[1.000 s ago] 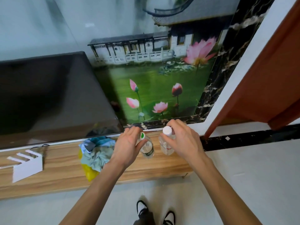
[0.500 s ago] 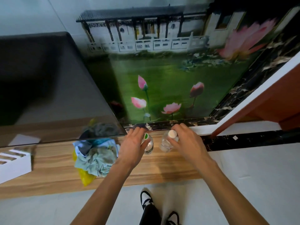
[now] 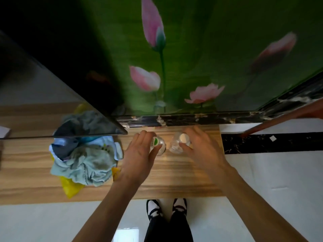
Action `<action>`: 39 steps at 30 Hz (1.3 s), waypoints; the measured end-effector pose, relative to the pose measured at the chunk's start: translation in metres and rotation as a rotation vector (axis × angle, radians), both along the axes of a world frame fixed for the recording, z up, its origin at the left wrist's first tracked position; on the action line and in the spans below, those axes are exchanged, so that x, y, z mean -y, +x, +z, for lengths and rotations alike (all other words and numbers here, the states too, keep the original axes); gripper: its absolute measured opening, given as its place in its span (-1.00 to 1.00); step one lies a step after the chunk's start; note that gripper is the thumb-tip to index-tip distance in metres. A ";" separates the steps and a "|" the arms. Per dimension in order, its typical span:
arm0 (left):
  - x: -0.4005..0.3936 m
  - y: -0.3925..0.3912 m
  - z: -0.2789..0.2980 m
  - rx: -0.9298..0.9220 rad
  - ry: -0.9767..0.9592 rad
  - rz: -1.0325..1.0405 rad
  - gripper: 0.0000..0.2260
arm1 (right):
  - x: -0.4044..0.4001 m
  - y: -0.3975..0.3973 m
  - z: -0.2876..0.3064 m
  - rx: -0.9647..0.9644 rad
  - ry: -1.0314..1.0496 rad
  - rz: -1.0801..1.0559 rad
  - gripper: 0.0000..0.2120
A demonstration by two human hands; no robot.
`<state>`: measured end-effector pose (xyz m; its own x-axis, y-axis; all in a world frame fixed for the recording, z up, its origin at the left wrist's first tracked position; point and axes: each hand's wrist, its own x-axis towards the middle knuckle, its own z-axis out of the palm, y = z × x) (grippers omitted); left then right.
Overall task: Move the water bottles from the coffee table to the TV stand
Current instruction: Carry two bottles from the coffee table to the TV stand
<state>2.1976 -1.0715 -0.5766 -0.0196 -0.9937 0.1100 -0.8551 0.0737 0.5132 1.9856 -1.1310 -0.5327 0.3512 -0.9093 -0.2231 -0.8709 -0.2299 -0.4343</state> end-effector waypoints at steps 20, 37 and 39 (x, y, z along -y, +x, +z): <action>0.033 0.024 -0.133 -0.050 0.029 0.066 -0.74 | 0.028 0.033 -0.143 0.072 -0.024 0.014 -0.72; 0.056 0.023 -0.148 -0.101 0.093 0.149 -0.72 | 0.058 0.064 -0.167 0.123 0.003 0.005 -0.70; 0.056 0.021 -0.145 -0.094 0.102 0.166 -0.69 | 0.056 0.063 -0.167 0.112 0.010 0.005 -0.67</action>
<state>2.2188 -1.1271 -0.7221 0.1507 -0.9886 0.0028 -0.7990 -0.1202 0.5892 2.0481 -1.1870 -0.6995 0.3795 -0.9052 -0.1915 -0.8153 -0.2294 -0.5316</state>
